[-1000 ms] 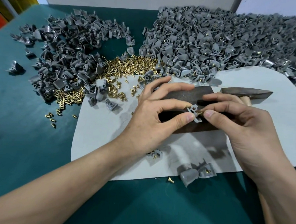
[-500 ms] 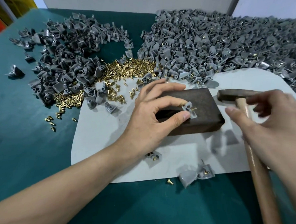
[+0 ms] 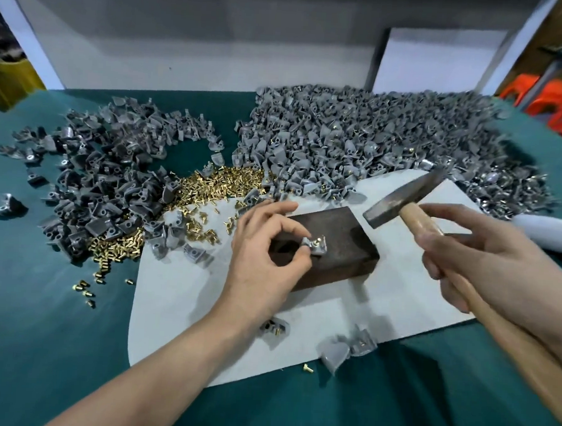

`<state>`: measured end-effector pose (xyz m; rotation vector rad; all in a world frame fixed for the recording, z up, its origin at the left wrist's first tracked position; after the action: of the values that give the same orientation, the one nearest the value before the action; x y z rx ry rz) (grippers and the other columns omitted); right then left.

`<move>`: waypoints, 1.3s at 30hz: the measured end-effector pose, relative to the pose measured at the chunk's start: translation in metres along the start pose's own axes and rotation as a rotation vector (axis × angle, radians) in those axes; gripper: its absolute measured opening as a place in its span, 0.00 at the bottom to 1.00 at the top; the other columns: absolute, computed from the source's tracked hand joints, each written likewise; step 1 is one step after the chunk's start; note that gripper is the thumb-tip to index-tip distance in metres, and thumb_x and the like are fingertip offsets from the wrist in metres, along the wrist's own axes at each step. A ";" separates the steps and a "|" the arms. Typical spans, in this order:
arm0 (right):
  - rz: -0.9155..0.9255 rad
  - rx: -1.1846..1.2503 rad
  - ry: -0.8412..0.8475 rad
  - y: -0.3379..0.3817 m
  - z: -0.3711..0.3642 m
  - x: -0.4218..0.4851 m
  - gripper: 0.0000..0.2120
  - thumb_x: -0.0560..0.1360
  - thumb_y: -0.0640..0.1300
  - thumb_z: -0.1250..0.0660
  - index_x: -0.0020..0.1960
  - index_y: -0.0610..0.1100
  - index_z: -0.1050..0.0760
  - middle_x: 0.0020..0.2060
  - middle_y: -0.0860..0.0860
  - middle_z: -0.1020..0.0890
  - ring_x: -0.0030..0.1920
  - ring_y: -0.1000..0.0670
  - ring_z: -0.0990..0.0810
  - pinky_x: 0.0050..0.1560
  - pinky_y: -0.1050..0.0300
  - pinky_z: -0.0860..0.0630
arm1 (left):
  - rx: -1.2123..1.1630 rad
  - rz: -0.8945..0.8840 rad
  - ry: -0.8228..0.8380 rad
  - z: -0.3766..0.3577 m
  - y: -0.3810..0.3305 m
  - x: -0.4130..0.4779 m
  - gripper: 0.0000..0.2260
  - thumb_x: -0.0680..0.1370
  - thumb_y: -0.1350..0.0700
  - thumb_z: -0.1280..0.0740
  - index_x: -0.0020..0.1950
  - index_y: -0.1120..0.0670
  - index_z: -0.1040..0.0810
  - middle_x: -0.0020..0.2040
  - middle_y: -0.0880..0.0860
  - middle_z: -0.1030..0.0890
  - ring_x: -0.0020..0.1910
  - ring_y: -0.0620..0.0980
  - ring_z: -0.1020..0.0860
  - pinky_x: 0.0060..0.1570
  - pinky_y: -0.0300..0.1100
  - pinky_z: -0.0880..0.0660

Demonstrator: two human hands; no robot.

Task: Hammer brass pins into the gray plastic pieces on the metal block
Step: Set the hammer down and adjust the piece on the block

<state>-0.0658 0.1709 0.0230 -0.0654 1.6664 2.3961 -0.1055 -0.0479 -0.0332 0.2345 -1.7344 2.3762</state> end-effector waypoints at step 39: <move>0.322 -0.258 0.122 0.061 -0.050 -0.040 0.10 0.75 0.42 0.36 0.47 0.56 0.21 0.25 0.48 0.33 0.20 0.52 0.37 0.23 0.59 0.33 | 0.025 -0.030 -0.033 0.001 0.001 0.003 0.10 0.71 0.62 0.26 0.37 0.47 0.20 0.59 0.36 0.25 0.67 0.46 0.32 0.68 0.54 0.37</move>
<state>-0.0443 0.0979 0.0675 0.0170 1.5021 2.8937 -0.1084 -0.0488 -0.0331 0.3023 -1.7033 2.3876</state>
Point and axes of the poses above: each hand's wrist, its own x-axis towards the middle knuckle, its own z-axis out of the back of the hand, y = z × x, the point moved 6 cm from there along x, towards the middle knuckle
